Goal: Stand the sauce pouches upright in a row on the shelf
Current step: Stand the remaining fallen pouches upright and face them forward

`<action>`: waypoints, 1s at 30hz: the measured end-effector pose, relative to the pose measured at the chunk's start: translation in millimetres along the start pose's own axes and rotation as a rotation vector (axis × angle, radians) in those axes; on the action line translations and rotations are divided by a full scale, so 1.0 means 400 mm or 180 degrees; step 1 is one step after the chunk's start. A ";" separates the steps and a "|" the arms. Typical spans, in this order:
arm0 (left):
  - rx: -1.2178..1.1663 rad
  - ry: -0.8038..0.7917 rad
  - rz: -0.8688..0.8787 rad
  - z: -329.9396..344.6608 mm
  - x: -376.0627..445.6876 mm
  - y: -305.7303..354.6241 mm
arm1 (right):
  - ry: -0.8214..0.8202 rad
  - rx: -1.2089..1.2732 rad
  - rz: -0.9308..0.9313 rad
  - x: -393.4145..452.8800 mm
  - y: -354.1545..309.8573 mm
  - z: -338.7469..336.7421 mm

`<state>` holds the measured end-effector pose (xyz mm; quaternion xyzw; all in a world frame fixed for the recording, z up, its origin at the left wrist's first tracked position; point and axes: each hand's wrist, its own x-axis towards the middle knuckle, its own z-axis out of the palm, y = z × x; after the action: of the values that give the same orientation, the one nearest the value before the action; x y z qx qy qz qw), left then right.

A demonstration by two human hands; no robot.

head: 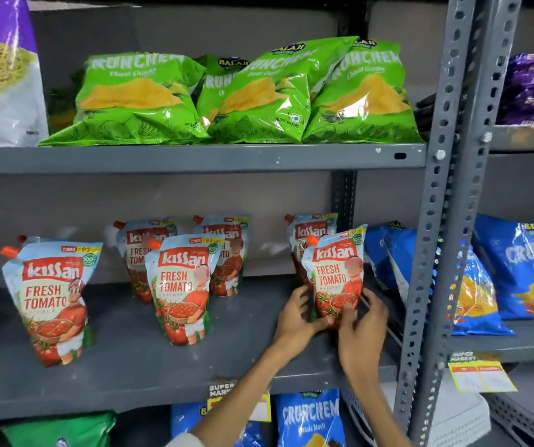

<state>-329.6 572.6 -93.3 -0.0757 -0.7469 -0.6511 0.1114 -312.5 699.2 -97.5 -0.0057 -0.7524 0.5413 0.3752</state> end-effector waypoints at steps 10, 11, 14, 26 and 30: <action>0.0235 0.1680 0.0787 -0.339 -0.187 0.034 | -0.1984 0.1285 -0.0257 -0.118 -0.169 0.195; 0.0241 0.1919 0.0725 -0.366 -0.194 0.028 | -0.2167 0.1324 -0.0130 -0.117 -0.171 0.220; 0.0716 0.2721 0.0624 -0.488 -0.214 0.003 | -0.2856 0.1275 0.0044 -0.143 -0.214 0.323; 0.0105 0.1505 -0.0160 -0.582 -0.158 -0.049 | -0.3075 0.1500 0.0124 -0.188 -0.250 0.391; 0.0080 0.1272 -0.0153 -0.516 -0.134 -0.049 | -0.2879 0.1445 0.0227 -0.146 -0.190 0.352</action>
<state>-269.1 367.2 -99.8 0.0743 -0.7196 -0.6463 0.2428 -320.7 529.6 -86.4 0.2854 -0.7023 0.6520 -0.0152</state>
